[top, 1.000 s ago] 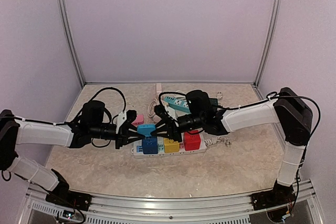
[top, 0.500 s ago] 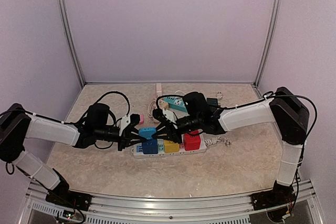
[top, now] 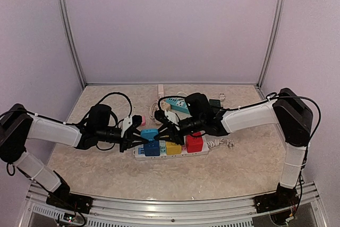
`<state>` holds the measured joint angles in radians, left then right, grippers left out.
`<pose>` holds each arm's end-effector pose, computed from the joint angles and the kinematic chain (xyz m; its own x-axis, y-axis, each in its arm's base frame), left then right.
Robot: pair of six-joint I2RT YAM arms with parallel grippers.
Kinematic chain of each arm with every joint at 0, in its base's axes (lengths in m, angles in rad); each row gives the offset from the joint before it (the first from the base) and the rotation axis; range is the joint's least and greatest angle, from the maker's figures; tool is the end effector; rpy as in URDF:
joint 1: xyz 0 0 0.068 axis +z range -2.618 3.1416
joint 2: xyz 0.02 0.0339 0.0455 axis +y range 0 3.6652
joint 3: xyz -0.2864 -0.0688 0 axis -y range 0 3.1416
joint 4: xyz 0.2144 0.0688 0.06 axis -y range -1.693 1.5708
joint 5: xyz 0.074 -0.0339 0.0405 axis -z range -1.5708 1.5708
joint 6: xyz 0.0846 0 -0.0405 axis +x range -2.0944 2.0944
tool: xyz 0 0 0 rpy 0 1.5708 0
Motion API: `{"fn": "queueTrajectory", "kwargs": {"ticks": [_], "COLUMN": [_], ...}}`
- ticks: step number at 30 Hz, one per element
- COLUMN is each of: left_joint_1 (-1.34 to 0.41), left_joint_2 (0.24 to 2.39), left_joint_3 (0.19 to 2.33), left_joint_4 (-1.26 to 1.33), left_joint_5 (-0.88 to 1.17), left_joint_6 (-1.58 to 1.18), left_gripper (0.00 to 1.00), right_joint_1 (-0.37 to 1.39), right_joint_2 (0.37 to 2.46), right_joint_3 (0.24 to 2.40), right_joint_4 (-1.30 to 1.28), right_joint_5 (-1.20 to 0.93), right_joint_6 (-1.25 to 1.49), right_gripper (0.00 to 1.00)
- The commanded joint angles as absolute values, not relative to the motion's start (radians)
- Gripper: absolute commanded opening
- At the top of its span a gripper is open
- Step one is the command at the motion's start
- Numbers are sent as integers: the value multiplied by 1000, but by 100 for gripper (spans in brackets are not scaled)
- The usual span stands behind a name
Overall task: Insert the plug
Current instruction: Insert the plug into the socket.
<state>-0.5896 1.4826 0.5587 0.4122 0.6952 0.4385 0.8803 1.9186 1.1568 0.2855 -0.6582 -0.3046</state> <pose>0.2134 -0.2080 0.1958 0.0099 0.3857 -0.9226 0.9797 0.1811 0.0862 0.2400 0.3717 0.2136 0.0082 -0.3626 -0.9319 -0.9997 -0.0251 0.0010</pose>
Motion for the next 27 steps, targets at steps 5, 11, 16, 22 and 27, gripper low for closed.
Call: {"fn": "queueTrajectory", "kwargs": {"ticks": [5,11,16,22,27], "left_joint_1": [-595,-604,-607,-612,-612], "left_joint_2": [1503,1512,1520,1520,1520], "left_joint_3": [578,568,563,564,578], "left_joint_4": [419,423,386,335,288], "left_joint_5": [688,680,672,673,672], "left_joint_6": [452,459,490,512,514], "left_gripper": [0,0,0,0,0], "right_joint_1": [874,874,873,874,873], "right_joint_2": [1950,1957,1969,1964,1988], "right_joint_3": [1174,1167,1150,1122,1119], "right_joint_4": [246,246,244,233,199], "right_joint_5": [-615,-614,-603,-593,-587], "right_joint_6": [-284,-282,-276,-278,-285], "right_gripper": [0,0,0,0,0]}}
